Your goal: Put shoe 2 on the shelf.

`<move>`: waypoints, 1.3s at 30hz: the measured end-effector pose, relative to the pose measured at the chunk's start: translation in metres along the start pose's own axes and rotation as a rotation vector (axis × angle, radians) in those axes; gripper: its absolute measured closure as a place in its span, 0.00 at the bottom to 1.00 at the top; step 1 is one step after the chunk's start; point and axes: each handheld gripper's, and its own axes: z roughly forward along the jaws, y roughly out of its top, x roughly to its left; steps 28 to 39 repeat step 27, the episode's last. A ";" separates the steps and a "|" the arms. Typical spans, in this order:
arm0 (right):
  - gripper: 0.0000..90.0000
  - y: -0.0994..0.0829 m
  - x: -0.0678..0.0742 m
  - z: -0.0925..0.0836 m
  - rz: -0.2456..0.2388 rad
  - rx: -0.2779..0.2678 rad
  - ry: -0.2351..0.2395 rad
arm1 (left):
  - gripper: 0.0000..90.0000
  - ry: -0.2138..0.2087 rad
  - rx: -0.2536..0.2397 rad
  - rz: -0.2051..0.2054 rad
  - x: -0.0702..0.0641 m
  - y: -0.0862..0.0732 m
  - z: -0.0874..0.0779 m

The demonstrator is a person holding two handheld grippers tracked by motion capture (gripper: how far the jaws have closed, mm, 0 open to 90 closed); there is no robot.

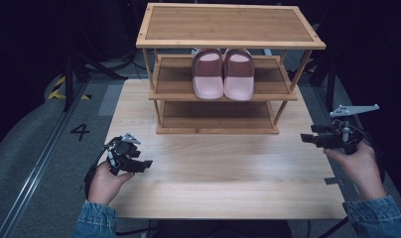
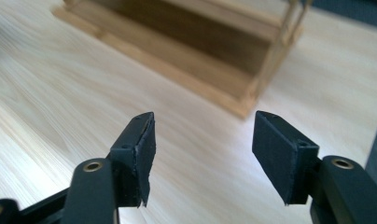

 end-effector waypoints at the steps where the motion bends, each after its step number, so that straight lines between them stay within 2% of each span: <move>1: 0.43 -0.005 -0.003 0.003 0.004 0.016 -0.008 | 0.42 0.003 0.013 -0.004 0.000 -0.001 0.001; 4: 0.42 -0.021 -0.011 0.011 0.031 0.052 -0.005 | 0.42 0.005 0.026 -0.002 0.001 -0.002 0.002; 6: 0.41 -0.031 -0.017 0.018 0.064 0.055 0.034 | 0.42 0.006 0.030 -0.007 0.001 -0.002 0.003; 8: 0.39 -0.041 -0.022 0.025 0.073 0.063 0.036 | 0.42 0.003 0.036 -0.008 0.001 -0.003 0.004; 11: 0.39 -0.051 -0.026 0.035 0.070 0.091 0.021 | 0.42 0.000 0.043 -0.013 0.002 -0.004 0.005; 14: 0.38 -0.059 -0.026 0.044 0.044 0.099 0.007 | 0.42 0.002 0.047 -0.011 0.002 -0.004 0.007; 18: 0.40 -0.066 -0.026 0.057 0.059 0.102 0.020 | 0.42 0.006 0.048 -0.010 0.003 -0.005 0.008; 22: 0.38 -0.072 -0.024 0.068 0.045 0.092 -0.011 | 0.42 0.005 0.045 -0.018 0.004 -0.006 0.010; 27: 0.35 -0.081 -0.024 0.081 0.043 0.075 -0.033 | 0.42 0.015 0.052 -0.006 0.003 -0.006 0.015; 39: 0.35 -0.081 -0.024 0.081 0.043 0.075 -0.033 | 0.42 0.015 0.052 -0.006 0.003 -0.006 0.015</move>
